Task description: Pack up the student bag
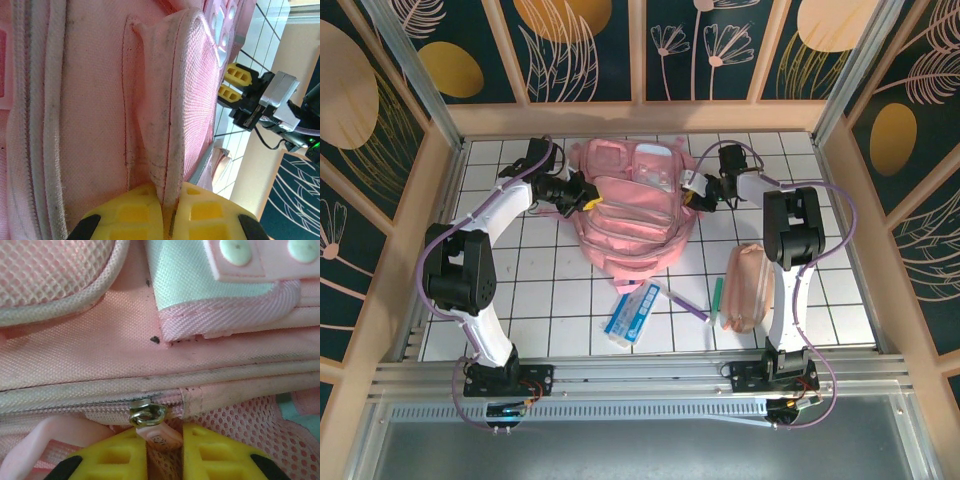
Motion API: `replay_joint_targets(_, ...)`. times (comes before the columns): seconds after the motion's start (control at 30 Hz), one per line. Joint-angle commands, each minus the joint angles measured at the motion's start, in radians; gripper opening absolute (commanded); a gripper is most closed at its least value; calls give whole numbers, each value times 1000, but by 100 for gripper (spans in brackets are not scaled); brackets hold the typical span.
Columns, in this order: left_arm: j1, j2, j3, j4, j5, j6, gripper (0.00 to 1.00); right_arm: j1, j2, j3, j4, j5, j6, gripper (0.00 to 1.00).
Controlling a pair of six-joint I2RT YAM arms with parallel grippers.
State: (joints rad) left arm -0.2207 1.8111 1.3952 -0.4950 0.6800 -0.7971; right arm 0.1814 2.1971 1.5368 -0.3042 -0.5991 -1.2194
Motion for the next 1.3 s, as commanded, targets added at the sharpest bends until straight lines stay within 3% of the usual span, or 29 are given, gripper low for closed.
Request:
replay_joint_targets(0.0,0,-19,40,30,52,4,0,-9,-43,-18,21,1,37,10)
replay_joint_targets(0.4,0,-26,10,67,59,-7,0,-42,-112,-53,-16,-166,5,10)
replay_joint_targets(0.43,1,-27,7,66,58,-7,0,-42,-105,-45,-30,-173,5,12)
replay_joint_targets(0.5,0,-33,-5,81,59,-13,0,-39,-96,-35,-64,-186,1,29)
replay_joint_targets(0.57,1,-28,-5,81,65,-8,0,-36,-92,-47,-54,-184,3,32)
replay_joint_targets(0.77,1,-28,-12,90,68,-13,0,-30,-76,-72,-2,-132,34,32)
replay_joint_targets(1.0,0,-14,7,81,70,-12,0,-11,-85,-131,215,-12,253,29)
replay_joint_targets(1.27,1,-10,10,81,71,-15,0,0,-138,-192,301,-9,262,21)
